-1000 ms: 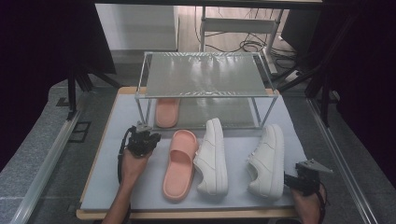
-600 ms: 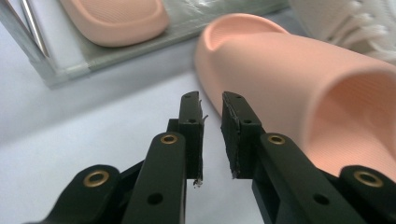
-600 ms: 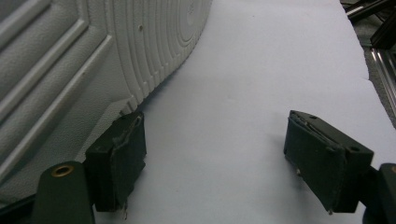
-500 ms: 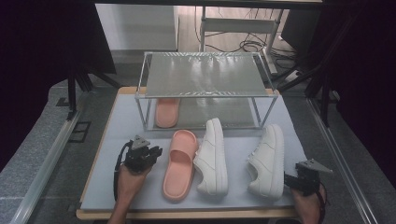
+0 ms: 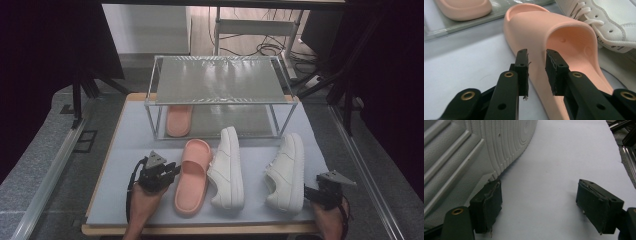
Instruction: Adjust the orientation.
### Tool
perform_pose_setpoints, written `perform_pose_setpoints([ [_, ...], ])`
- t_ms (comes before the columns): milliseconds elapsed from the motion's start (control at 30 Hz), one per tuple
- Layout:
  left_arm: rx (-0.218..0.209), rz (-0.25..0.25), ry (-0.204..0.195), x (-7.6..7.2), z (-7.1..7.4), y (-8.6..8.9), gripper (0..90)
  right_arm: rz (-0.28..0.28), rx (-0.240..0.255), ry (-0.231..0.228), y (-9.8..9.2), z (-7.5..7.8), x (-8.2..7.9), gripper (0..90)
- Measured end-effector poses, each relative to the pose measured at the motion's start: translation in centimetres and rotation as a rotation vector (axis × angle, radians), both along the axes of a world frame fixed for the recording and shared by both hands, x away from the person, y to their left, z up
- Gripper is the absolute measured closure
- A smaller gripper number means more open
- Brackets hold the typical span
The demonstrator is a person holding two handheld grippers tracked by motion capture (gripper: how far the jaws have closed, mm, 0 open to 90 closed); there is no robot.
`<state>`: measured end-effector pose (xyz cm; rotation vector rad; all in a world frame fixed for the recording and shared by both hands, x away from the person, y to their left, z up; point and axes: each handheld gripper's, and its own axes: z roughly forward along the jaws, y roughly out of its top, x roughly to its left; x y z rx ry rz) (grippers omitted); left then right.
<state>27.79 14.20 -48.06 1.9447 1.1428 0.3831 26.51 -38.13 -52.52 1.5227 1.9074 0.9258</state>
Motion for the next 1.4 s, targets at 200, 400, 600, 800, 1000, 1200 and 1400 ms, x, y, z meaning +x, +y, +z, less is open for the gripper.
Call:
perform_pose_setpoints([
  [200,0.003,0.015,0.004,0.7,-0.5,-0.8,69.8,0.000,-0.001,0.000,0.0,0.0,0.0,20.8],
  [400,0.018,0.033,0.016,1.6,-0.7,-1.5,69.2,0.000,-0.001,0.000,0.0,0.0,0.0,20.8],
  [600,0.030,0.046,0.026,2.0,-0.6,-1.9,71.3,0.000,-0.001,0.000,0.0,0.0,0.0,20.8],
  [800,0.034,0.057,0.029,2.1,-0.5,-1.7,74.5,0.000,-0.001,0.000,0.0,0.0,0.0,20.8],
  [1000,0.040,0.071,0.029,2.3,-0.3,-1.3,77.2,0.000,-0.001,0.000,0.0,0.0,0.0,20.8],
  [1200,0.045,0.089,0.031,2.4,-0.2,-0.9,80.0,0.000,-0.001,0.000,0.0,0.0,0.0,20.8],
  [1400,0.046,0.109,0.029,2.8,0.1,-0.3,81.2,0.000,-0.001,0.000,0.0,0.0,0.0,20.8],
])
